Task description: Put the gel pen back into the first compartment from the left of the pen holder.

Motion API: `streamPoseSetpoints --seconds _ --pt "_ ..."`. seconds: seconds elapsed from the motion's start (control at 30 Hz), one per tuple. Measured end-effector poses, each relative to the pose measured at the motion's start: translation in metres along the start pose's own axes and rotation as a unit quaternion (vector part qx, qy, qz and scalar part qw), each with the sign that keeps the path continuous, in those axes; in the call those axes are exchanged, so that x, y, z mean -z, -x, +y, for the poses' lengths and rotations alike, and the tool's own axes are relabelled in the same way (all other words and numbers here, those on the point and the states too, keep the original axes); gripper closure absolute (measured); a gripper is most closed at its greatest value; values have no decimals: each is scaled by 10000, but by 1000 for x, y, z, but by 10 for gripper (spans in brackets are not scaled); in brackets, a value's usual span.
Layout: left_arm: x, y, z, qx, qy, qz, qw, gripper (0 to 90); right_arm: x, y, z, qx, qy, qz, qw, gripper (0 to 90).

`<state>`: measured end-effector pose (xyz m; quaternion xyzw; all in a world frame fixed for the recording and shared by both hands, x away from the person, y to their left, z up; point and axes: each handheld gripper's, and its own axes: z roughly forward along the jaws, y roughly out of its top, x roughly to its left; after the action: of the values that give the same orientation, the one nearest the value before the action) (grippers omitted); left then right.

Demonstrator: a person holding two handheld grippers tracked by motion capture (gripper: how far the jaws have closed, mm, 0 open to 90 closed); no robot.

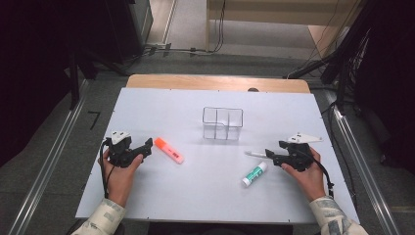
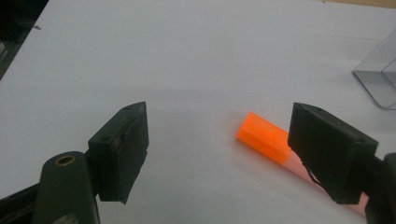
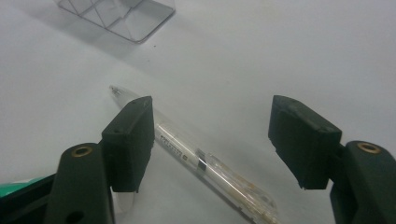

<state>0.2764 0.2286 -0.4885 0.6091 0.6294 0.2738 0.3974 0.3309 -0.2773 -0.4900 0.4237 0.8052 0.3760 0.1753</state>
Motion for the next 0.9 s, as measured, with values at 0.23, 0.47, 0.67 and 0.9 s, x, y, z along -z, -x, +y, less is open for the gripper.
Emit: streamPoseSetpoints --seconds 0.23,0.47,0.67,0.9 --pt "-1 0 0 7 -13 -21 10000 214 -9 -4 2 100 -110 197 9997 364" --pt "-2 1 0 14 -34 -22 10000 214 -12 -5 3 109 -137 240 9996 394" --pt "-3 1 -1 20 -40 -28 10000 214 -18 -11 6 353 -229 275 9987 419" --pt "-4 1 -1 25 -65 -38 10000 214 -24 -15 9 481 -308 346 9978 480"
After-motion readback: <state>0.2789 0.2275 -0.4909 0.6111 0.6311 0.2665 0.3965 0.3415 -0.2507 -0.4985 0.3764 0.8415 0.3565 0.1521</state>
